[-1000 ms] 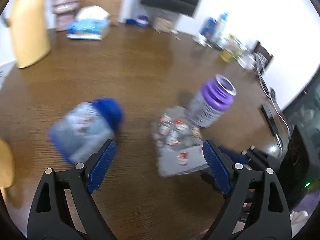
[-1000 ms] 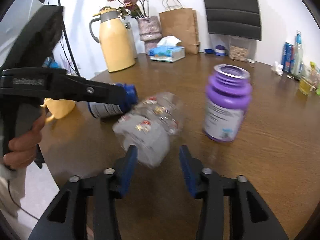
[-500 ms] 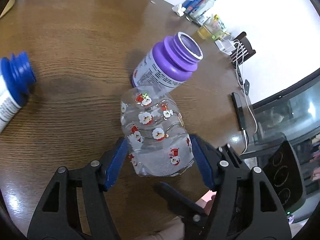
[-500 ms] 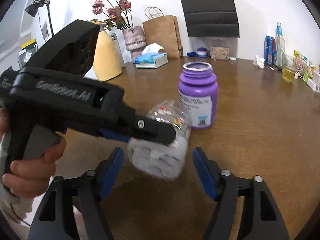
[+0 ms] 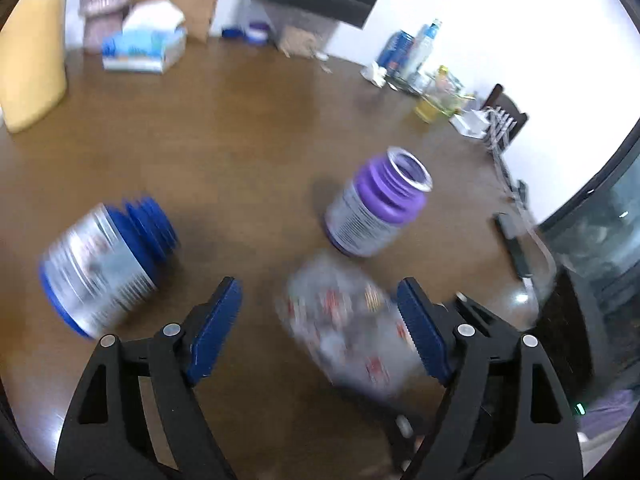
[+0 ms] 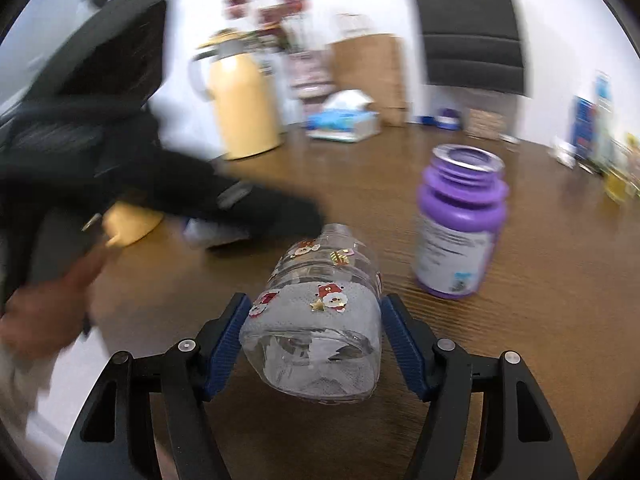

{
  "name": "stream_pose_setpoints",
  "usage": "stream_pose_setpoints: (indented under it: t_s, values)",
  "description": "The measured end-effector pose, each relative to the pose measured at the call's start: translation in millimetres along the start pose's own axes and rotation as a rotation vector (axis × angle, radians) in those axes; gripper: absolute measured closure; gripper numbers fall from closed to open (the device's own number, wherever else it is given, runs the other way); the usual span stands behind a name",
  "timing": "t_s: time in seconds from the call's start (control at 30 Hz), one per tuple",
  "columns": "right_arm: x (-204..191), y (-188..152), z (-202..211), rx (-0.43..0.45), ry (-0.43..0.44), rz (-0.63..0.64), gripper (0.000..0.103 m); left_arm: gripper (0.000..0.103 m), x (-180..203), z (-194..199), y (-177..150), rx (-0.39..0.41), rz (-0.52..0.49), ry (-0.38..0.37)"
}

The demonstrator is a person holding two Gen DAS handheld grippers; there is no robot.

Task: Flip cup upright
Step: 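Lift the clear cup with the left gripper and rotate it, then close the right gripper on the cup while the left gripper holds it, then release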

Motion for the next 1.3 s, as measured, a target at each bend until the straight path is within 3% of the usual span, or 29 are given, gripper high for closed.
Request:
stream_pose_setpoints:
  t_s: [0.13, 0.17, 0.2, 0.3, 0.57, 0.7, 0.77, 0.87, 0.9, 0.93, 1.0, 1.07, 1.17, 1.3]
  values:
    - [-18, -2, -7, -0.045, 0.004, 0.163, 0.031, 0.030, -3, -27, 7, 0.001, -0.041, 0.150]
    - [-17, -3, -8, -0.054, -0.006, 0.176, 0.031, 0.040, -1, -34, 4, -0.015, -0.057, 0.161]
    - [-16, -4, -9, -0.058, -0.003, 0.174, 0.030, 0.042, 0, -40, 0, -0.023, -0.067, 0.145]
    - [-5, -6, -5, -0.055, -0.028, 0.127, 0.025, 0.043, -8, -38, -4, 0.008, -0.057, 0.159]
    - [33, -2, 12, -0.005, -0.166, -0.025, 0.023, 0.044, -24, -15, -10, 0.075, -0.011, 0.260]
    - [38, -3, 16, -0.002, -0.184, -0.041, 0.023, 0.036, -16, 0, -11, 0.078, -0.039, 0.205]
    - [42, -3, 19, 0.000, -0.200, -0.050, 0.023, 0.031, -5, 8, -9, 0.068, -0.057, 0.104]
    - [53, -6, 29, 0.010, -0.211, -0.097, 0.023, 0.016, 22, 3, -13, 0.027, -0.171, 0.012]
    - [58, -7, 33, 0.015, -0.216, -0.119, 0.023, 0.016, 28, -3, -16, 0.001, -0.212, 0.005]
    - [60, -10, 38, 0.017, -0.220, -0.130, 0.023, 0.018, 35, -15, -20, -0.037, -0.262, 0.022]
    - [66, -14, 47, 0.014, -0.251, -0.152, 0.023, 0.042, 39, -40, -26, -0.122, -0.300, 0.064]
    - [70, -14, 53, 0.019, -0.257, -0.177, 0.023, 0.044, 42, -55, -29, -0.173, -0.315, 0.060]
    - [68, -12, 63, 0.047, -0.245, -0.188, 0.023, 0.045, 45, -55, -22, -0.140, -0.311, 0.073]
    - [65, 5, 80, 0.132, -0.213, -0.202, 0.023, 0.045, 41, -17, -7, 0.074, -0.255, 0.066]
Point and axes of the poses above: each gripper's, at about its wrist camera, not at the fingertips, and z roughly against the way its jaws point, x to its right, y to its top, the point moved 5 cm from there along -z, roughly the way its jaws point, and after that the axes turned 9 degrees about y, right-handed, at the moved point
